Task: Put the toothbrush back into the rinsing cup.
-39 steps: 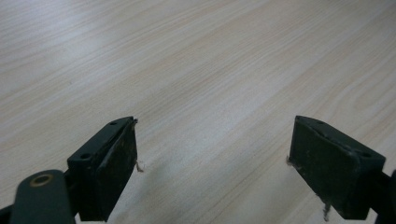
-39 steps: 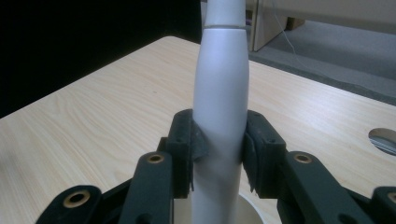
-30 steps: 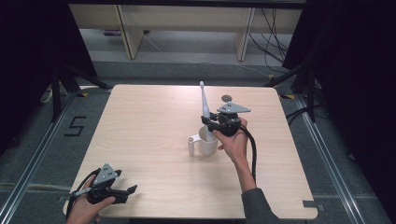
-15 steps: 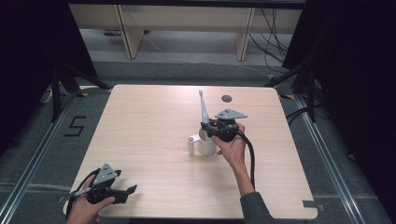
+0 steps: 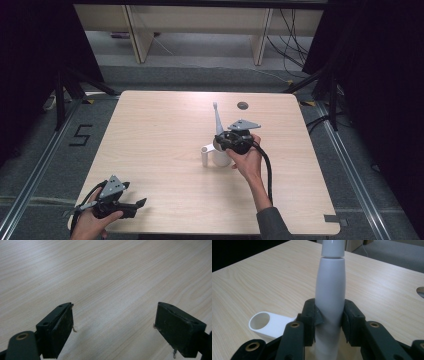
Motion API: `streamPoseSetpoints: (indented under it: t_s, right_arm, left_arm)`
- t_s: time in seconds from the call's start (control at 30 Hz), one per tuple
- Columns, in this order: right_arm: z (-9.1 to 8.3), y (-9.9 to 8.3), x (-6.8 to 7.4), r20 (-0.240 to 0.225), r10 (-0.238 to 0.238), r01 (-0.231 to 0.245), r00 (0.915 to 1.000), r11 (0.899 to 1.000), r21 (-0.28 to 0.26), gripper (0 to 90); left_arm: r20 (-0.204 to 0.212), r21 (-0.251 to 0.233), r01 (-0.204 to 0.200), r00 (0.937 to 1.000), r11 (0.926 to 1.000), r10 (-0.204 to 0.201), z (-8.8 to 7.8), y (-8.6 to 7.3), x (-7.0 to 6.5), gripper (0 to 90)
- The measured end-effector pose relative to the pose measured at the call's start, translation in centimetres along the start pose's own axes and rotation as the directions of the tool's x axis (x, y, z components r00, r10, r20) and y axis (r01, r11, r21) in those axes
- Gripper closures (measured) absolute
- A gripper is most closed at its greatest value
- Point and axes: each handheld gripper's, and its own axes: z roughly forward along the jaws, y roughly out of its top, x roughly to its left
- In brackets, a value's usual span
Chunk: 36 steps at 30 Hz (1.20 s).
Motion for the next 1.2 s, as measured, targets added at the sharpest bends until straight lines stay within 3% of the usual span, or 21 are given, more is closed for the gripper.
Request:
streamPoseSetpoints:
  t_s: [0.07, 0.13, 0.17, 0.27, 0.3, 0.53, 0.57, 0.73, 0.87, 1.03, 1.07, 1.2]
  right_arm:
    - [-0.1, -0.1, 0.2, -0.007, 0.033, -0.033, 0.9994, 0.999, 0.013, 66.5]
    - [0.0, -0.2, -0.3, 0.006, -0.006, 0.006, 1.0000, 1.000, 0.005, 66.4]
    - [-0.1, -0.3, -0.2, 0.006, 0.026, -0.026, 0.9996, 1.000, 0.015, 66.0]
    - [-0.2, -0.2, -0.4, 0.008, 0.014, -0.013, 0.9999, 1.000, -0.017, 62.9]
    - [-0.4, -0.1, -0.2, 0.002, 0.044, -0.044, 0.9990, 0.999, -0.011, 61.6]
    - [-0.7, 0.1, -0.4, 0.007, -0.001, 0.001, 1.0000, 1.000, -0.004, 59.3]
    - [-0.8, 0.1, -0.3, 0.000, 0.018, -0.018, 0.9998, 1.000, -0.002, 58.2]
    - [-1.4, 0.4, -0.1, 0.005, 0.024, -0.024, 0.9997, 0.999, -0.048, 54.2]
    - [-2.1, 0.8, 0.1, -0.001, 0.039, -0.039, 0.9992, 0.998, -0.041, 53.4]
    - [-2.3, 0.7, -0.3, 0.012, 0.010, -0.009, 0.9999, 0.998, -0.055, 52.6]
    - [-2.3, 0.7, -0.2, -0.008, 0.024, -0.025, 0.9997, 0.998, -0.061, 52.5]
    - [-2.6, 0.9, -0.3, 0.001, 0.018, -0.018, 0.9998, 0.998, -0.058, 51.9]
  left_arm:
    - [-0.001, -0.001, 0.002, 1.0000, 1.0000, -0.002, 0.0, 0.0, 0.0, 14.7]
    - [-0.004, 0.001, 0.001, 1.0000, 1.0000, -0.001, -0.1, 0.0, 0.0, 14.8]
    - [-0.001, -0.001, 0.000, 1.0000, 1.0000, 0.000, -0.1, 0.0, 0.0, 14.7]
    - [-0.004, -0.003, 0.003, 1.0000, 1.0000, -0.003, 0.0, 0.0, 0.0, 14.7]
    - [-0.002, -0.011, 0.004, 1.0000, 0.9999, -0.004, 0.0, 0.0, 0.0, 14.7]
    - [-0.009, -0.007, 0.006, 0.9999, 1.0000, -0.006, 0.1, 0.0, -0.1, 14.7]
    - [-0.009, -0.004, 0.004, 1.0000, 1.0000, -0.004, 0.1, 0.0, -0.1, 14.8]
    - [-0.004, -0.001, 0.005, 1.0000, 1.0000, -0.005, 0.0, 0.0, 0.0, 14.7]
    - [-0.010, -0.012, 0.004, 0.9999, 0.9999, -0.004, 0.2, 0.0, -0.1, 14.8]
    - [-0.011, -0.007, 0.005, 0.9999, 1.0000, -0.005, 0.1, 0.0, 0.0, 14.7]
    - [-0.011, -0.006, 0.005, 0.9999, 1.0000, -0.005, 0.1, 0.0, 0.0, 14.7]
    - [-0.001, -0.001, 0.000, 1.0000, 1.0000, 0.000, 0.0, 0.0, 0.0, 14.7]
